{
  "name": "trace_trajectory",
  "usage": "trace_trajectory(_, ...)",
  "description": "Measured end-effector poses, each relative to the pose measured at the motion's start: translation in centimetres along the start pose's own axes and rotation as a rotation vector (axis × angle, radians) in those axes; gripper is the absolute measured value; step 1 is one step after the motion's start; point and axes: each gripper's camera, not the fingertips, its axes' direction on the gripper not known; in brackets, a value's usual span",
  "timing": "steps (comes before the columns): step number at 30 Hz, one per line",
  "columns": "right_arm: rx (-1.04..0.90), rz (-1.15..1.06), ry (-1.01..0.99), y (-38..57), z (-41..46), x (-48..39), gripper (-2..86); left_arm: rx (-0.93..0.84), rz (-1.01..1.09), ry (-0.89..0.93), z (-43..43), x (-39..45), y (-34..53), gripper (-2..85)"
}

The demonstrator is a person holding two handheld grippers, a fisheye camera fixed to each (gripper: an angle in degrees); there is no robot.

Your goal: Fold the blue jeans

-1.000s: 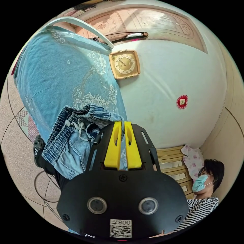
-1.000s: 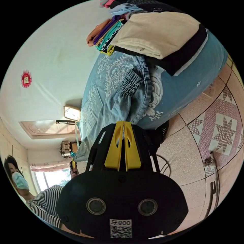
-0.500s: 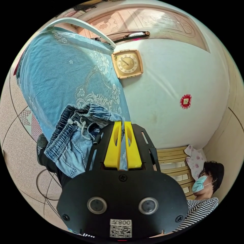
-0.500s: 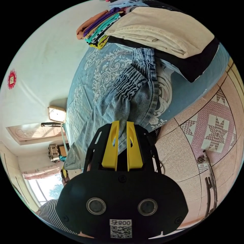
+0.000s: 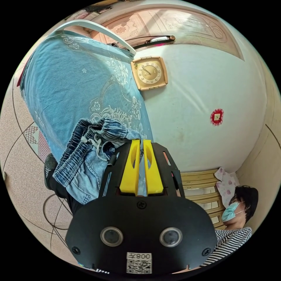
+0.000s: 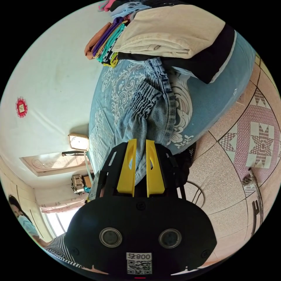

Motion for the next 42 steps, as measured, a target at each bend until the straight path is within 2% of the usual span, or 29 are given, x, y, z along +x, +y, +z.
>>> trace_trajectory(9, -0.029, 0.058, -0.062, -1.8, 2.5, -0.8, 6.2, -0.008, -0.008, 0.001, 1.2, 1.4, -1.2, 2.0)
trace_trajectory(18, -0.023, -0.004, -0.138, -2.1, 5.1, -5.2, 0.9, -0.014, -0.001, -0.014, 2.0, 3.1, -2.8, 2.0)
trace_trajectory(24, 0.004, -0.115, -0.279, -2.8, 6.5, -11.9, 0.2, -0.018, 0.045, -0.034, 3.2, 5.6, -5.7, 2.1)
trace_trajectory(30, 0.029, -0.231, -0.358, -9.8, 10.7, -24.2, 0.2, -0.062, 0.138, -0.093, 8.4, 10.5, -13.6, 2.7)
trace_trajectory(33, -0.004, -0.222, -0.258, -15.6, 14.6, -32.2, 0.4, -0.108, 0.161, -0.219, 13.8, 13.7, -18.7, 3.7)
trace_trajectory(35, 0.010, -0.208, -0.145, -18.1, 18.1, -37.2, 0.7, -0.158, 0.226, -0.419, 18.2, 15.3, -21.1, 4.9)
trace_trajectory(38, -0.040, -0.207, 0.134, -18.8, 23.5, -41.4, 1.3, -0.202, 0.213, -0.500, 21.4, 14.6, -21.8, 6.3)
trace_trajectory(42, -0.082, -0.300, 0.268, -17.0, 29.5, -43.2, 2.3, -0.218, 0.276, -0.462, 21.0, 11.9, -20.7, 6.0)
